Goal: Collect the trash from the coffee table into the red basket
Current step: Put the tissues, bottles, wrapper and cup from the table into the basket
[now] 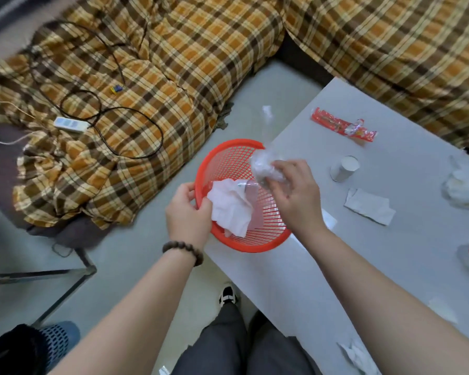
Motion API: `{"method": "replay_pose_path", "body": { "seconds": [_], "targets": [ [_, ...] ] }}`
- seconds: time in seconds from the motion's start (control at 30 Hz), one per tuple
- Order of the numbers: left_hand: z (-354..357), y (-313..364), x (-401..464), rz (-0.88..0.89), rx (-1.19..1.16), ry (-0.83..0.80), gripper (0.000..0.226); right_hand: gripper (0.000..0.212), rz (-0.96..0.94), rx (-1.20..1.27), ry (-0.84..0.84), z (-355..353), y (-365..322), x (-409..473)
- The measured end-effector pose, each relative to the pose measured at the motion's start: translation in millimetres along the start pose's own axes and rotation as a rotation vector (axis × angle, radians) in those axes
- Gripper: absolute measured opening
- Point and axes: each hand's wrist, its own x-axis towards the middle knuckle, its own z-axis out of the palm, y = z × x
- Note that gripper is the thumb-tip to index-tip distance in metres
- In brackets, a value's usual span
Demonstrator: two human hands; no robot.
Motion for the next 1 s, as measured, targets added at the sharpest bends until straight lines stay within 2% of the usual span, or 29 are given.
{"method": "replay_pose_path", "body": {
  "seconds": [0.13, 0.27, 0.4, 0.5, 0.6, 0.7, 0.87, 1.0],
  "targets": [
    [-3.1, 27.3, -19.3, 0.087, -0.056, -0.088, 0.02, 0.029, 0.009, -0.104, -0.116, 6.5, -28.3, -16.2],
    [-5.5, 41.1, -34.9, 0.129, -0.076, -0.199, 0.016, 0.05, 0.049, -0.206, -0.237, 1.5, -35.4, -33.7],
    [-0.7, 41.2, -43.9, 0.126, -0.095, -0.275, 0.015, 0.054, 0.095, -0.233, -0.167, -23.5, -38.4, -58.4],
    [9.5, 37.0, -49.4, 0.128, -0.033, -0.323, 0.014, 0.051, 0.144, -0.265, -0.053, -53.8, -31.8, -86.9],
    [23.5, 31.3, -62.2, 0.124, 0.024, -0.356, 0.026, 0.049, 0.257, -0.268, 0.095, -87.1, -15.3, -130.7],
    [36.9, 25.0, -83.7, 0.103, 0.064, -0.372, 0.029, 0.05, 0.405, -0.299, 0.159, -116.4, 11.2, -180.7],
    [55.0, 11.0, -122.8, 0.017, 0.069, -0.334, 0.032, 0.056, 0.63, -0.326, 0.112, -149.6, 73.5, -258.2],
    [66.2, -4.7, -164.3, -0.033, 0.069, -0.253, 0.034, 0.068, 0.733, -0.299, -0.039, -163.9, 126.8, -317.5]
  ]
}}
